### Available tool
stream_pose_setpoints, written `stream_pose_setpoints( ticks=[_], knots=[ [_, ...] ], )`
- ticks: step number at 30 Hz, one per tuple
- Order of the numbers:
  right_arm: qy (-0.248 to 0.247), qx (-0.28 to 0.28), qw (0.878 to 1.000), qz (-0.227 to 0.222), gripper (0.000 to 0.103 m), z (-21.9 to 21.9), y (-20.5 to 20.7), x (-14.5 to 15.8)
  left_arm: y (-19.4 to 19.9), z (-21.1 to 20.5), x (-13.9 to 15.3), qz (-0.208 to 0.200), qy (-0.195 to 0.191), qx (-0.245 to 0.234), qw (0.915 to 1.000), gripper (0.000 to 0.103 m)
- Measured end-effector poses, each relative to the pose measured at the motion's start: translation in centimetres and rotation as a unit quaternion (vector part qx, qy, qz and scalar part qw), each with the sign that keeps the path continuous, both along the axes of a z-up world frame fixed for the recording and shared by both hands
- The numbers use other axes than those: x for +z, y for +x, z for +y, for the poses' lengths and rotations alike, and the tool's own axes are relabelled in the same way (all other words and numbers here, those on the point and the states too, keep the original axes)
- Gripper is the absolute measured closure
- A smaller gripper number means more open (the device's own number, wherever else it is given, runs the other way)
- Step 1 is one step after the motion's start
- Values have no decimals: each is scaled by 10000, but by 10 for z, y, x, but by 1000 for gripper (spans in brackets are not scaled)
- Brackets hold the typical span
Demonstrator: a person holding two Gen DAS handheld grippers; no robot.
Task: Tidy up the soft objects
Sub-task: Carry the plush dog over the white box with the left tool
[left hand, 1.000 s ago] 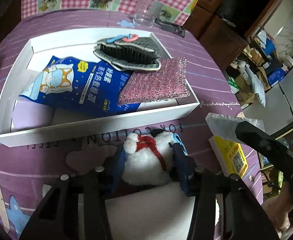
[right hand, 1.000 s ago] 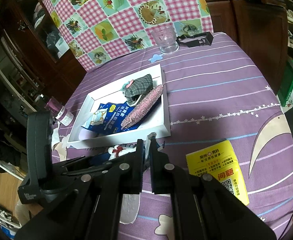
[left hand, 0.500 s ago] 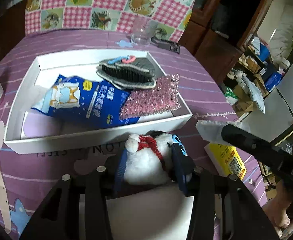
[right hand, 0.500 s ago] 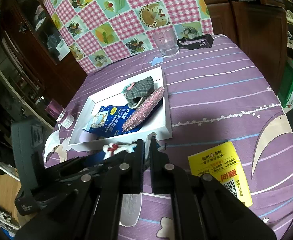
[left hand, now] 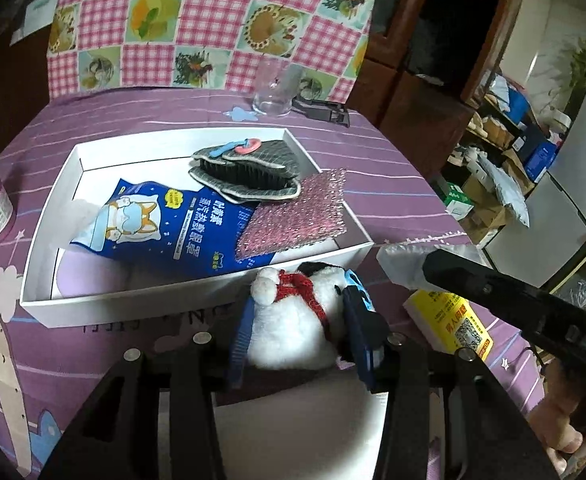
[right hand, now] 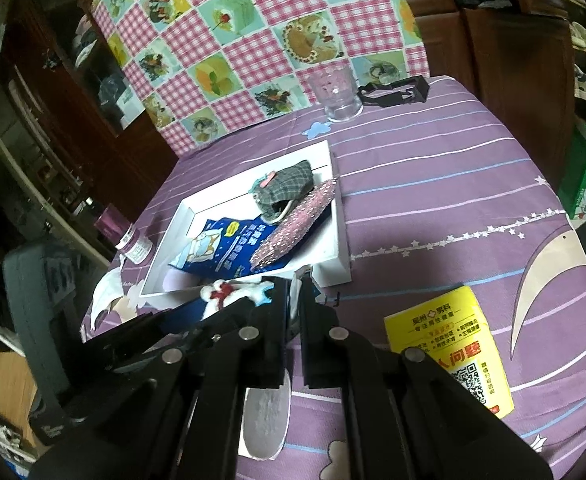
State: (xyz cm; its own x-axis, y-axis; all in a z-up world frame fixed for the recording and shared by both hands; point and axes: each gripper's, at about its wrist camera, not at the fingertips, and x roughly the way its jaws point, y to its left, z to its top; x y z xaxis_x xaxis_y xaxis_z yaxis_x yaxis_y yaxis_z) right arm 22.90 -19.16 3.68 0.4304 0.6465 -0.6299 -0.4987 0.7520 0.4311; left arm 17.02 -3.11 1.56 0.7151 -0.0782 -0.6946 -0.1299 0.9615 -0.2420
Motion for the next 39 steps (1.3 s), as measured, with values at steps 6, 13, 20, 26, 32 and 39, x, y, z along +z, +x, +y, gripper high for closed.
stream_pose_setpoints(
  ticks=[6, 13, 20, 26, 32, 39],
  knots=[
    [-11, -23, 9999, -171, 96, 0, -2, 2, -3, 4, 2, -72, -82, 95, 9999, 60],
    [248, -2, 9997, -63, 96, -4, 0, 0, -6, 10, 5, -173, -176, 202, 9995, 60],
    [255, 12, 9996, -102, 96, -2, -1, 3, -14, 15, 18, -486, -262, 262, 9981, 60],
    [177, 28, 9995, -246, 96, 10, -4, 20, -22, 31, 33, -899, -298, 445, 9945, 60],
    [44, 113, 9984, -548, 96, 29, -5, 48, -17, 54, 37, -990, -281, 814, 9914, 60],
    [238, 265, 9973, -642, 96, 56, 6, 71, -12, 79, 44, -1088, -188, 1201, 9866, 60]
  ],
)
